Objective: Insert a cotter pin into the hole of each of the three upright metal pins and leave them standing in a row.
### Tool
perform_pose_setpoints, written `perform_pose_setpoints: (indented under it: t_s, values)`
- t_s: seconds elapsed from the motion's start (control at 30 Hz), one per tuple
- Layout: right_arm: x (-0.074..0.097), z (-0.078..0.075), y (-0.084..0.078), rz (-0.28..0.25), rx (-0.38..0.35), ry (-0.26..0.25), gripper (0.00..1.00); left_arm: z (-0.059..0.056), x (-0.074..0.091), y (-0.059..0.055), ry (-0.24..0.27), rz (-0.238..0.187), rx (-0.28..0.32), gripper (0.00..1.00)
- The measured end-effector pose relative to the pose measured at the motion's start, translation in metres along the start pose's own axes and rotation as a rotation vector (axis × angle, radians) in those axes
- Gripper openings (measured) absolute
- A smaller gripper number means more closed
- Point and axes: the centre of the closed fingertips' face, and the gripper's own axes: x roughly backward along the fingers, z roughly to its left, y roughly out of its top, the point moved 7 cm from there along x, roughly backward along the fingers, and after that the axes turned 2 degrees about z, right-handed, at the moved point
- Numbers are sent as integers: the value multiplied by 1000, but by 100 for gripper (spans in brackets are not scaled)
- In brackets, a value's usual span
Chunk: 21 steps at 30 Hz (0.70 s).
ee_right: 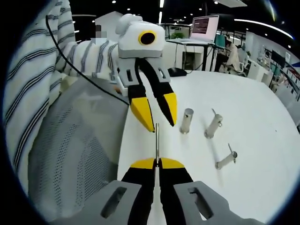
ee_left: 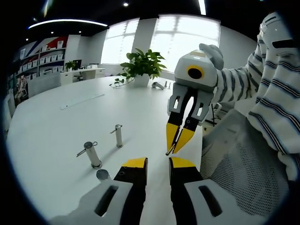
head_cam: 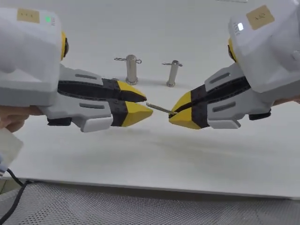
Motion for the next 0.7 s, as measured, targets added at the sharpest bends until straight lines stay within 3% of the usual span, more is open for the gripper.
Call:
perform_pose_setpoints:
  t_s: [0.1, 0.3, 0.53, 0.7]
  values:
    - [-4, -2, 2, -6, -31, -3, 3, 13, 8, -7, 67, 39, -17, 20]
    - [-13, -13, 3, 31, -77, -55, 3, 32, 23, -10, 151, 10, 3, 27]
    - [-23, -24, 7, 58, -134, -98, 3, 48, 22, -21, 184, 53, 19, 27]
    - [-30, -29, 10, 67, -154, -114, 3, 52, 15, -29, 175, 86, 8, 27]
